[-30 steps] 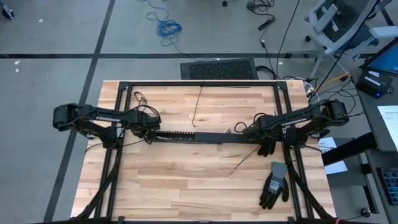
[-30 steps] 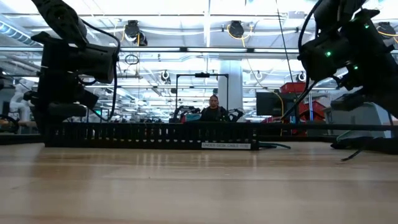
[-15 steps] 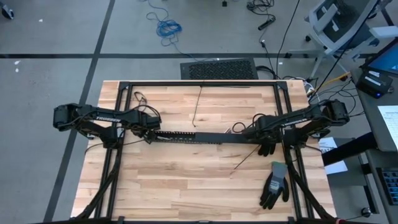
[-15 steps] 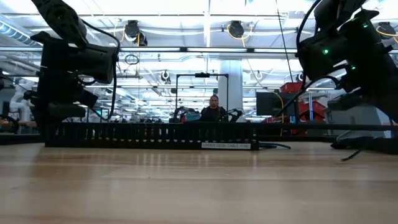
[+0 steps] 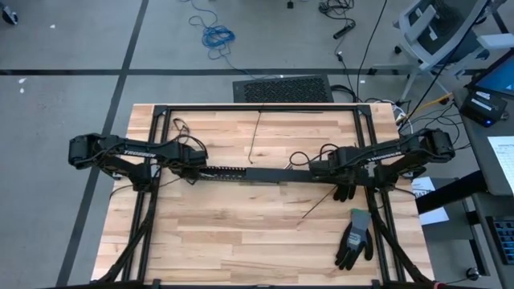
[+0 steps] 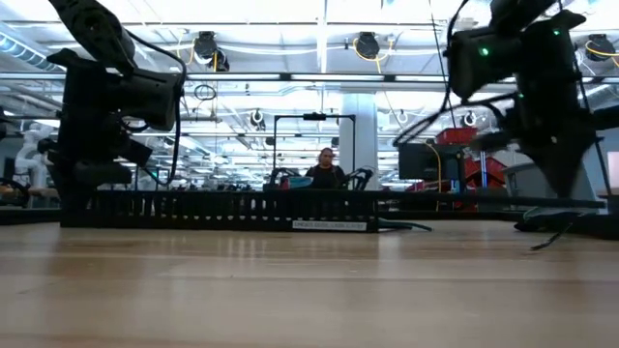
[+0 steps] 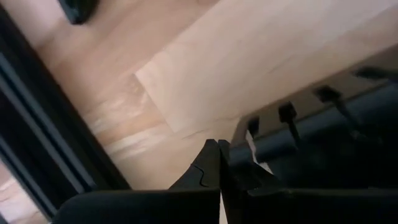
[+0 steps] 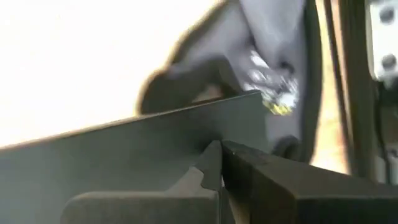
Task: Ziptie cables
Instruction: Close the black cable duct cover
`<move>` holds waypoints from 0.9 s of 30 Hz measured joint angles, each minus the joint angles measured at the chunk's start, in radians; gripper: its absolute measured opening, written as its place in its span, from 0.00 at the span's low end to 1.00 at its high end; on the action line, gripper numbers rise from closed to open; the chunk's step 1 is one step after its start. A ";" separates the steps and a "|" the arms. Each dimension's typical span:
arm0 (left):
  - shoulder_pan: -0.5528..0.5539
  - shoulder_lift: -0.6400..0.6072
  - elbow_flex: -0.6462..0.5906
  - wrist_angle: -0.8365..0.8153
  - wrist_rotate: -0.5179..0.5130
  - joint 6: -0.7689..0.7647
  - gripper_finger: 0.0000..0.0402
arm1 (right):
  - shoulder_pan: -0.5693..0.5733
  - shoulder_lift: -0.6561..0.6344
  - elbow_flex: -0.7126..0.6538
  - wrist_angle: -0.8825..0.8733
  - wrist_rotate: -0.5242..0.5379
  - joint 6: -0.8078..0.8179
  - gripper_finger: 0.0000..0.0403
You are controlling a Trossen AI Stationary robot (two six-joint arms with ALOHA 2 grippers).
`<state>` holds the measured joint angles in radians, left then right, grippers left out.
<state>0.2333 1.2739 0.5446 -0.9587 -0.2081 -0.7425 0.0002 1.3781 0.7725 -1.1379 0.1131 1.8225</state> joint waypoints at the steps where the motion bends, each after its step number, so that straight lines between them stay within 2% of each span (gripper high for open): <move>1: 0.000 0.000 0.000 -0.003 -0.011 -0.001 0.00 | 0.001 0.000 0.016 0.001 0.036 0.005 0.00; 4: 0.000 0.000 -0.011 -0.006 -0.046 -0.019 0.00 | -0.001 0.000 0.085 0.004 0.193 -0.002 0.00; 6: 0.000 0.000 -0.015 -0.009 -0.047 -0.034 0.00 | -0.015 0.000 0.131 -0.004 0.253 -0.043 0.00; 8: 0.000 0.000 -0.019 -0.007 -0.046 -0.035 0.00 | -0.029 0.000 0.173 -0.052 0.249 -0.099 0.00; 10: 0.000 0.000 -0.024 -0.007 -0.046 -0.037 0.00 | -0.034 0.000 0.206 -0.172 0.215 -0.106 0.00; 14: 0.000 -0.001 -0.032 0.005 -0.047 -0.038 0.00 | -0.028 0.006 0.204 -0.433 0.103 -0.005 0.00; 17: 0.000 -0.001 -0.033 0.019 -0.049 -0.038 0.00 | -0.008 0.003 0.134 -0.396 0.024 0.028 0.00; 20: 0.000 -0.001 -0.034 0.046 -0.055 -0.038 0.00 | 0.013 0.008 0.044 -0.247 -0.016 0.076 0.00; 23: 0.000 -0.001 -0.034 0.062 -0.055 -0.037 0.00 | 0.022 0.008 -0.038 -0.174 -0.006 0.197 0.00; 27: -0.001 -0.001 -0.034 0.064 -0.056 -0.037 0.00 | 0.021 0.035 -0.020 -0.195 0.064 0.275 0.00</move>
<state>0.2325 1.2732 0.5102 -0.8944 -0.2638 -0.7793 0.0216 1.4132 0.7523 -1.3334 0.1767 2.0975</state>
